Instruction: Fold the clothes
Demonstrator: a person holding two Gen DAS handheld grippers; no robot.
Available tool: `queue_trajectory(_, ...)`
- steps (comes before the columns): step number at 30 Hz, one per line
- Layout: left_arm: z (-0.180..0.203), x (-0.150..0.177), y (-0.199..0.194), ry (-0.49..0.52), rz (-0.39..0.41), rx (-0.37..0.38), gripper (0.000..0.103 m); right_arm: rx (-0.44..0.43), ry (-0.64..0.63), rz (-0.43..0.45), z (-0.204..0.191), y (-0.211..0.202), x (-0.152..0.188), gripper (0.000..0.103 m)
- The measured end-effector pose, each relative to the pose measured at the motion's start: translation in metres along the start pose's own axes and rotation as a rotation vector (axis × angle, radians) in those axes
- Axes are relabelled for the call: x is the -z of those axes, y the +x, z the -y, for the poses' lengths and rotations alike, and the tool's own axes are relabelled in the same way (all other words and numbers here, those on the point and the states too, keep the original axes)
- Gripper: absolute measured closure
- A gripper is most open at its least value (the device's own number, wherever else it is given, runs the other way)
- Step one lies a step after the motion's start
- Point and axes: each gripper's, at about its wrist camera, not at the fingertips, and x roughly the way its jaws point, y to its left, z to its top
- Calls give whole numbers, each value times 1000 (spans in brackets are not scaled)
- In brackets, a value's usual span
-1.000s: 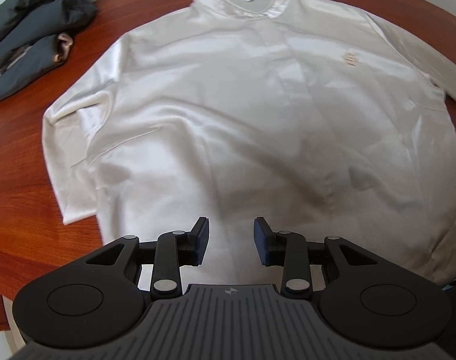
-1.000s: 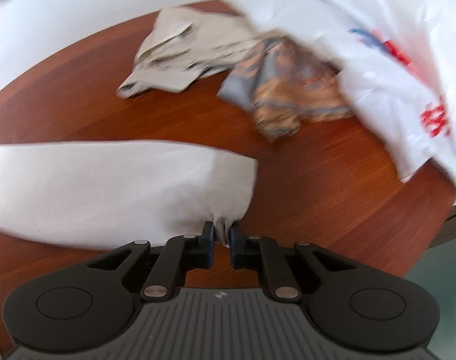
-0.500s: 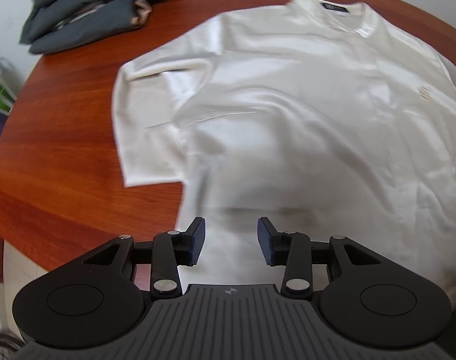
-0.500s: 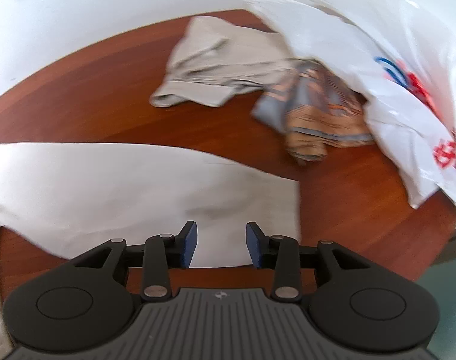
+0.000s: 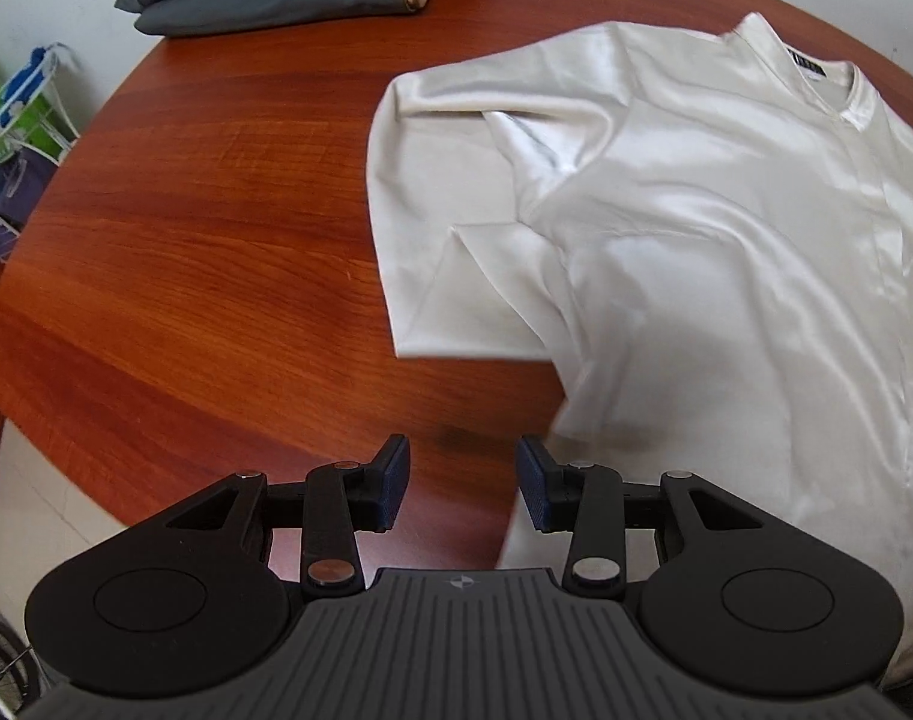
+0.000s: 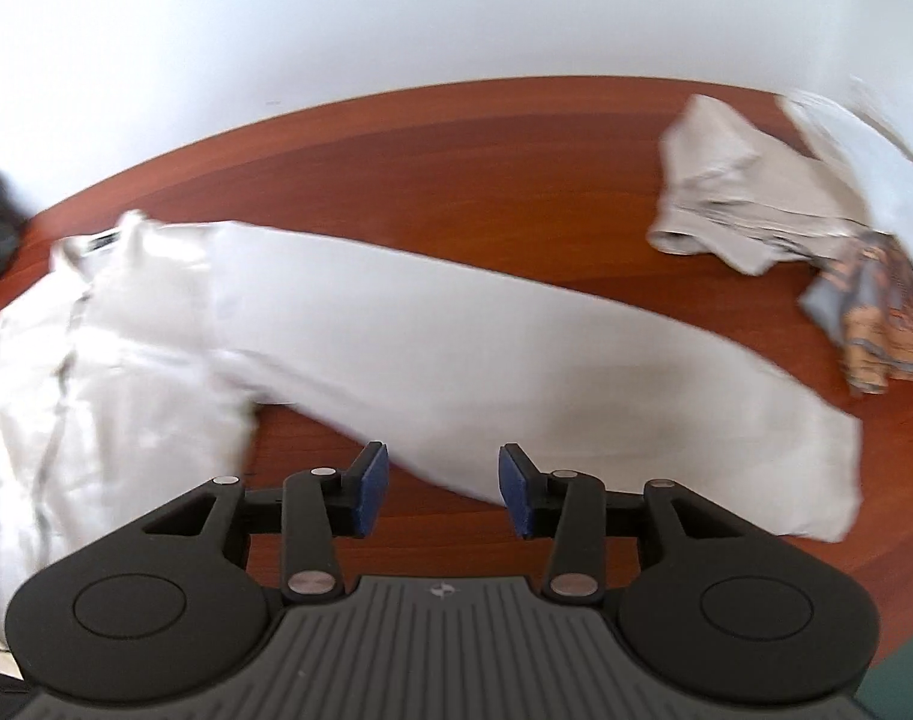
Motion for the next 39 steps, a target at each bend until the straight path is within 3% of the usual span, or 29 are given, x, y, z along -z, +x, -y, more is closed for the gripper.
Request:
queue_trajectory(5,-9,-14,4,13,6,119,80,-77,-37,-23,-87,3,22,56)
queue_trajectory(12,-13,-30,19,-5,-27,298,81,-147,-71,-85,-195,17,63,56)
queue_trajectory(17,-14,-35,34,-11,-51,354,81,-184,-63,-113,-250,23,87,56)
queue_trajectory(26,-9,-35,45,0,-69,404,82,-185,-151,-178,-318,50,127,56)
queue_trajectory(28,-9,-35,47,5,-68,407,98,-188,-156,-181,-327,53,134,56)
queue_trajectory(31,-14,-35,44,12,-59,411,100,-183,-161,-181,-336,57,138,56)
queue_trajectory(37,-45,-39,32,10,-29,385,101,-138,-161,-190,-345,67,140,56)
queue_trajectory(39,-72,-42,29,2,-27,360,101,-124,-164,-195,-344,69,140,56)
